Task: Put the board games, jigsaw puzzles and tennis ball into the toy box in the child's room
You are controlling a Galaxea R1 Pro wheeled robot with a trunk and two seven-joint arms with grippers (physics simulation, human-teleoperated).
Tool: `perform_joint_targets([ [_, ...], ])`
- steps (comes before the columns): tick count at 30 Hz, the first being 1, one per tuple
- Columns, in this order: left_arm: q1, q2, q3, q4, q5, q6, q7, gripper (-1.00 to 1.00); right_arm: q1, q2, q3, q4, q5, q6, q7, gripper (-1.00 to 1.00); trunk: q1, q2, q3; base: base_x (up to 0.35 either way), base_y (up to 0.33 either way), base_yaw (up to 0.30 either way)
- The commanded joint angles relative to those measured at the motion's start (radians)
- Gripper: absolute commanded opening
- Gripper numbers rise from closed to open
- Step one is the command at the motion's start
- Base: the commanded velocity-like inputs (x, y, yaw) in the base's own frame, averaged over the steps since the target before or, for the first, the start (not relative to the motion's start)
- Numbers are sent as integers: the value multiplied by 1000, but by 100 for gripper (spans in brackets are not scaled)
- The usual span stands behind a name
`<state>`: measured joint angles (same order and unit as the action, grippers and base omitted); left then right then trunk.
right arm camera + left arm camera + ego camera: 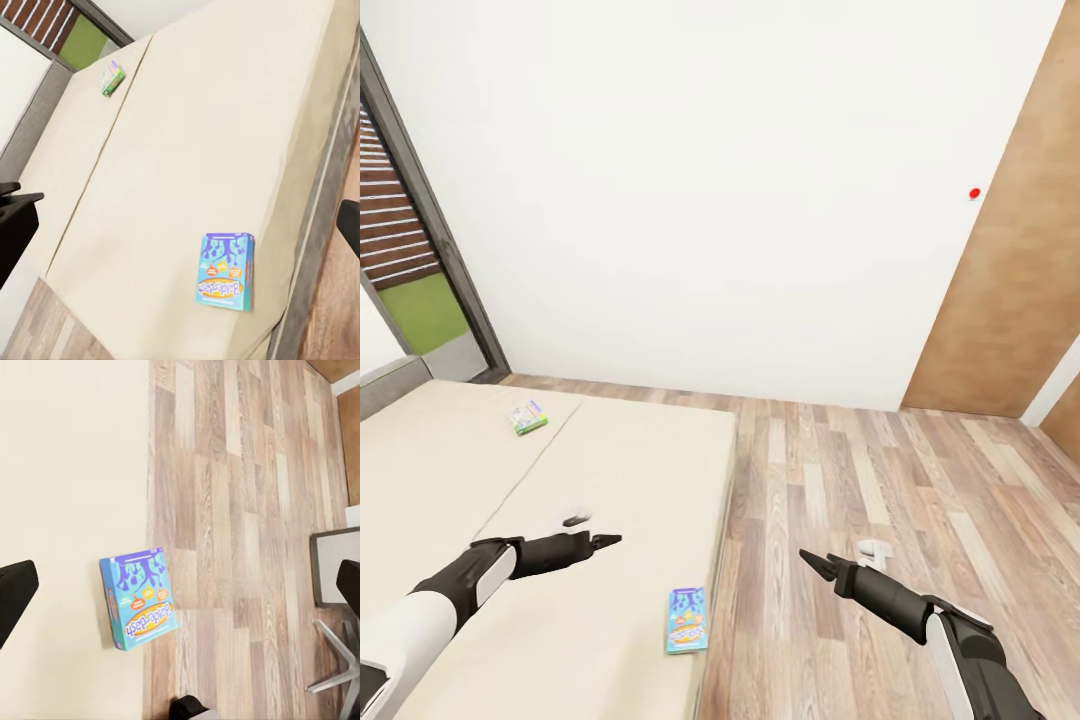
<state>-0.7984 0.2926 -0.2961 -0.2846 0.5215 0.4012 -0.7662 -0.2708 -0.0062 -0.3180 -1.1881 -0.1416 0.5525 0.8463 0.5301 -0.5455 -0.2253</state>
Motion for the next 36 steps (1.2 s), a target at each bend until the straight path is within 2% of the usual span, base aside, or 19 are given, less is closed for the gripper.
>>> perform_joint_targets([
  [1,-1,1,-5,-1,9,8,-1,100,-1,0,-1,-1,-5,7,2,100,0,-2,-2,0,-46,0],
  [14,-1,-2,-5,-1,9,8,1,100,-1,1,0,-2,-3,7,-1,100,0,-2,-2,0,-203,42],
  [21,-1,-5,-5,-1,9,8,1,100,-1,2,0,-2,-3,7,-2,100,0,-2,-2,0,-114,240],
  [36,-1,-7,-6,-1,9,8,1,100,-1,1,0,-1,-3,7,-3,100,0,-2,-2,0,-13,287],
])
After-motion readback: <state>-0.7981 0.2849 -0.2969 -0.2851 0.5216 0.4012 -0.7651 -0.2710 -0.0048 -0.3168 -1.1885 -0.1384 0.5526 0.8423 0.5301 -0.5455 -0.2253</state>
